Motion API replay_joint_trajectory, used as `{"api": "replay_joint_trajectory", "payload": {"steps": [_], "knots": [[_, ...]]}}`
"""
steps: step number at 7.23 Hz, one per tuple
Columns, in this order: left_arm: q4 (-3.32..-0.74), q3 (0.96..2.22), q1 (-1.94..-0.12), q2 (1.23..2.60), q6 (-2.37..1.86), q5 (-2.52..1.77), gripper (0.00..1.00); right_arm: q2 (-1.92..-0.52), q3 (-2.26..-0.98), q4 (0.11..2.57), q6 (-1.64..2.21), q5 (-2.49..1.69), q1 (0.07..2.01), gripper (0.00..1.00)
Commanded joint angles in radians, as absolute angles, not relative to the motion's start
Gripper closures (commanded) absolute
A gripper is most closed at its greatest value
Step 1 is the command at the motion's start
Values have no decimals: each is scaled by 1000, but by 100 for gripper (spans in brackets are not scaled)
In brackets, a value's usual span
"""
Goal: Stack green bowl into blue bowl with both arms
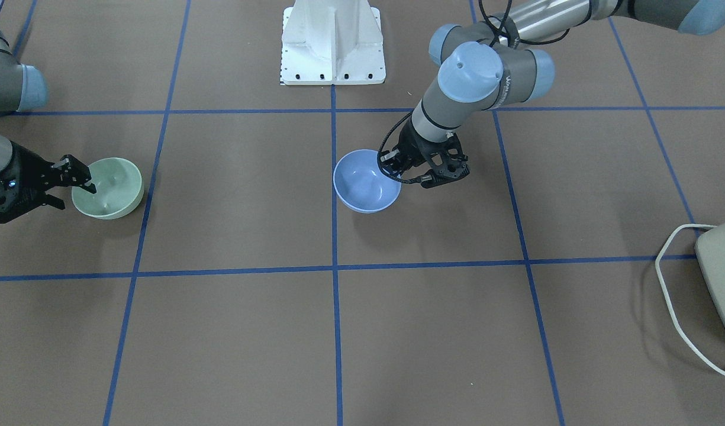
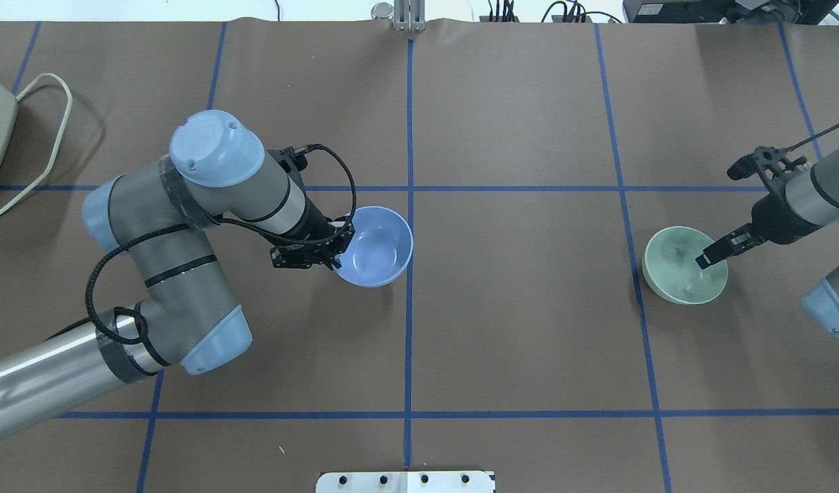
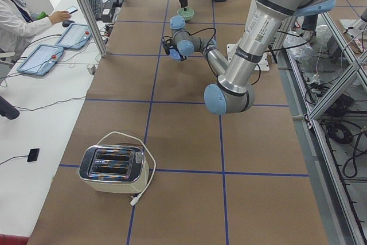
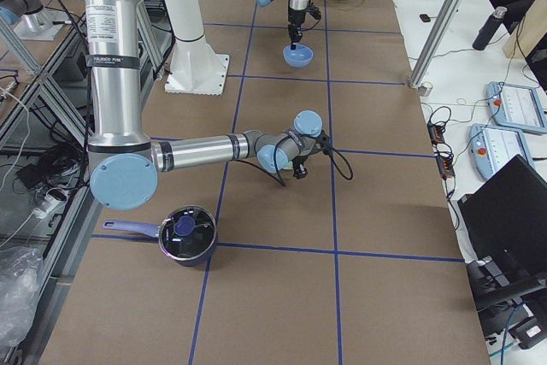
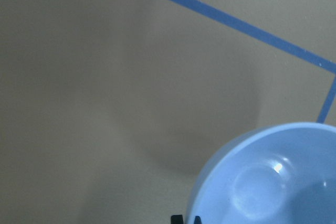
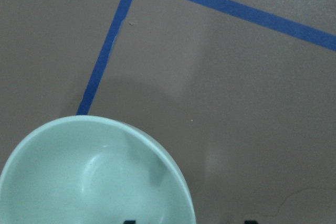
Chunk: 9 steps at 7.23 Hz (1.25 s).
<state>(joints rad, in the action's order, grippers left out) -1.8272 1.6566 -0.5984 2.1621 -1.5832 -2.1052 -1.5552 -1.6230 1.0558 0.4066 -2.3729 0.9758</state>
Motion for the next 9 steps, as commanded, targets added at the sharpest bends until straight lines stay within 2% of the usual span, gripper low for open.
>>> {"api": "replay_joint_trajectory", "payload": {"steps": [1,3,9], "knots": [[-1827,1638,-575,2184,-1614,-2085,100,-1557,-1623,1055,407,-2368,966,25],[-1830,1557,-568,2261,-1649,-2037,100,-1557,-1623,1055,407,-2367,966,25],[-1832,1542,-548,2263,-1649,-2036,100,-1557,-1623,1055,407,-2364,962,25]]}}
